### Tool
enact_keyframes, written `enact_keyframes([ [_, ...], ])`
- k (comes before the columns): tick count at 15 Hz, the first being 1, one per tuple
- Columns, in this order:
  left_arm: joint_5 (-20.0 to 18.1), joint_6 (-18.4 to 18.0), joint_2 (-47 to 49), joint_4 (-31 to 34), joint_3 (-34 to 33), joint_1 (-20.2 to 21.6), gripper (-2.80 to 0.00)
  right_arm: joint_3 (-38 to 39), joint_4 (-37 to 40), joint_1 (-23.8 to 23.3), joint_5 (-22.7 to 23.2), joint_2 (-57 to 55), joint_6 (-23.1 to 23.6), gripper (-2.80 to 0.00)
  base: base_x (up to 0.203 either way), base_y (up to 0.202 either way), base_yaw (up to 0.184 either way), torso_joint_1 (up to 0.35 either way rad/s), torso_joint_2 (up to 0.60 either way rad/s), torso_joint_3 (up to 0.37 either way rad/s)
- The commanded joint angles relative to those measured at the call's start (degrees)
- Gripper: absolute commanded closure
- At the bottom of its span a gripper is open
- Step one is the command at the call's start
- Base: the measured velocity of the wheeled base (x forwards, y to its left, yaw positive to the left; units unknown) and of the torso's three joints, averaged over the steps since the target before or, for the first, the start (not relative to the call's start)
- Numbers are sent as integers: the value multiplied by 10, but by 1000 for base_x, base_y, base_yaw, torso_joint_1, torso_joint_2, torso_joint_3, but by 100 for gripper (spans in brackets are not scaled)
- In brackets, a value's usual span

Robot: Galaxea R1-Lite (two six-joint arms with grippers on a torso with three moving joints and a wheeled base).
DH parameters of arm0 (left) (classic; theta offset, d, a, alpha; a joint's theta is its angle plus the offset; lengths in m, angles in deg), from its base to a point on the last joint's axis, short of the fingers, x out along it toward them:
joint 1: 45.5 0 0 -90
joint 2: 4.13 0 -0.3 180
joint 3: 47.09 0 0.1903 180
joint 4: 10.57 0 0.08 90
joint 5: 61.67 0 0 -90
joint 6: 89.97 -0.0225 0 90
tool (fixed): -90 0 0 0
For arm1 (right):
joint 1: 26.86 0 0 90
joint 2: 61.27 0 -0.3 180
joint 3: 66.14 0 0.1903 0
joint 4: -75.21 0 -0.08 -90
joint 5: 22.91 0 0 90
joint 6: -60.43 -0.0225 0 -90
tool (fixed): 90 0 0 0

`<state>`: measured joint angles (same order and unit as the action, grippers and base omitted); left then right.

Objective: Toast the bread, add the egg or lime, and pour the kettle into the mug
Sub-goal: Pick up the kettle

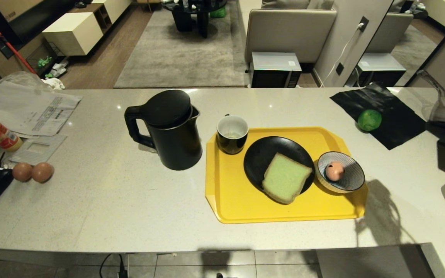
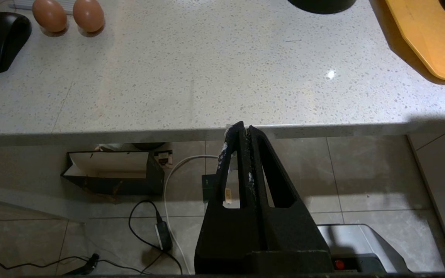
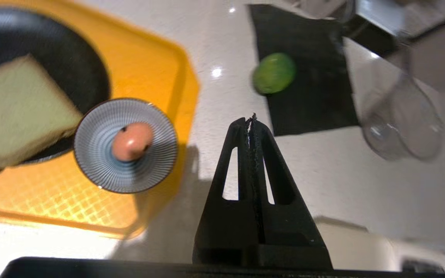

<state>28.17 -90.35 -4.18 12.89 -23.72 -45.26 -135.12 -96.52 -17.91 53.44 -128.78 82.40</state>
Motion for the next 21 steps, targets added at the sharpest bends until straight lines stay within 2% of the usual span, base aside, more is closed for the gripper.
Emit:
enact_keyframes([
  [1, 0, 0, 0, 0, 0, 0, 0, 27, 1, -17, -25, 103, -37, 0, 0, 0, 0, 0, 0, 0],
  [5, 0, 0, 0, 0, 0, 0, 0, 154, 4, -28, -51, 237, -66, 0, 0, 0, 0, 0, 0, 0],
  [9, 0, 0, 0, 0, 0, 0, 0, 301, 4, -33, -67, 335, -120, 0, 0, 0, 0, 0, 0, 0],
  [13, 1, 0, 0, 0, 0, 0, 0, 410, -1, -92, -61, 406, -134, 0, 0, 0, 0, 0, 0, 0],
  [16, 0, 0, 0, 0, 0, 0, 0, 466, 6, -103, -22, 481, -138, 0, 0, 0, 0, 0, 0, 0],
  [20, 0, 0, 0, 0, 0, 0, 0, 472, 26, -108, 105, 534, -158, 0, 0, 0, 0, 0, 0, 0],
  [21, 0, 0, 0, 0, 0, 0, 0, 472, 46, -104, 118, 546, -160, 0, 0, 0, 0, 0, 0, 0],
])
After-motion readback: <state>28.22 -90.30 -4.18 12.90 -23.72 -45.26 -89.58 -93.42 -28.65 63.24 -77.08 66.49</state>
